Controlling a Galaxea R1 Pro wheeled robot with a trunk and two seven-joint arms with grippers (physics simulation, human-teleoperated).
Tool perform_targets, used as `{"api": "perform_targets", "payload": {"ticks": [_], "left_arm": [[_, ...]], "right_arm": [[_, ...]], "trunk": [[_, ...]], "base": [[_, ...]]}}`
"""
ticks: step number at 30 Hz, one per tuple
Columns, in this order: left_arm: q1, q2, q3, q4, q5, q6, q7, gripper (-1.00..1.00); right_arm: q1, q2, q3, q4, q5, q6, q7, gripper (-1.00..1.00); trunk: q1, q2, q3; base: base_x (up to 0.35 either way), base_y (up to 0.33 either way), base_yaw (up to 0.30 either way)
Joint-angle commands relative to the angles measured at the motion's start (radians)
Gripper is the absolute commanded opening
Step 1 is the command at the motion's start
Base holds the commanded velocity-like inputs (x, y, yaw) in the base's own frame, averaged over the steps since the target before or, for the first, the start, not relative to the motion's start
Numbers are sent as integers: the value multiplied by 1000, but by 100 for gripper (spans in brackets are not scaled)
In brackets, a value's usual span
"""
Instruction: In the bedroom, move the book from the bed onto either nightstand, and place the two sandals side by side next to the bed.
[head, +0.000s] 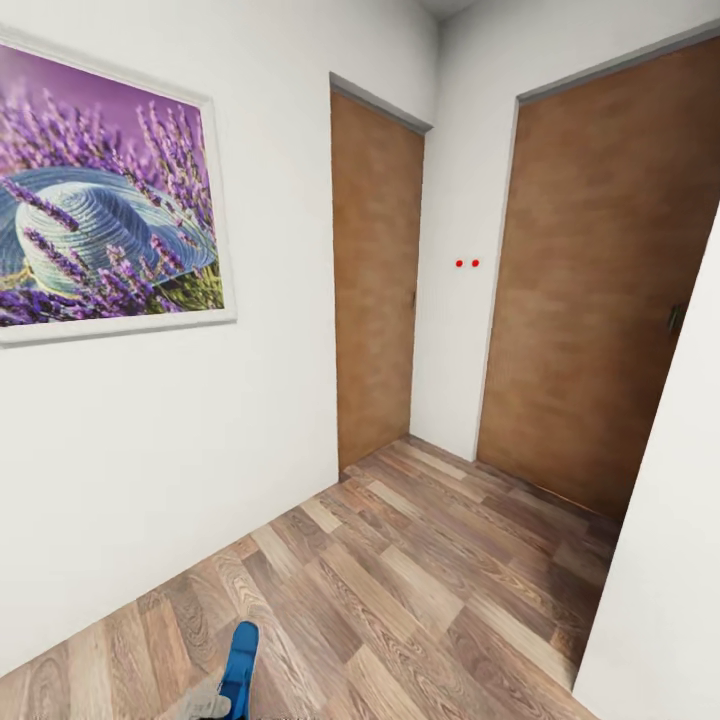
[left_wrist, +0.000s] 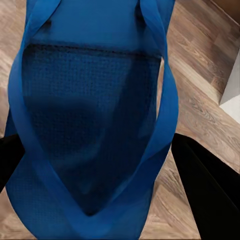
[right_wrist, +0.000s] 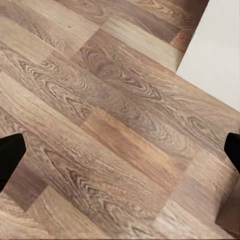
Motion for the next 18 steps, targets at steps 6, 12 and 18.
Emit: {"api": "perform_targets", "payload": {"ticks": [6, 12, 18], "left_arm": [[-1, -29, -10, 63, -59, -6, 21, -100], [-1, -36, -11, 77, -92, -7, 91, -100], [4, -55, -11, 82, -98, -7, 104, -100]], "right_arm": [[-1, 53, 56, 92, 5, -5, 1, 100], [-2, 60, 110, 219, 6, -8, -2, 100], [-3, 60, 154, 258, 43, -9, -1, 100]], "trunk": [[-23, 42, 15], [-46, 84, 32], [-69, 126, 48]], "base": [[0, 0, 279], [0, 0, 280], [0, 0, 280]]}}
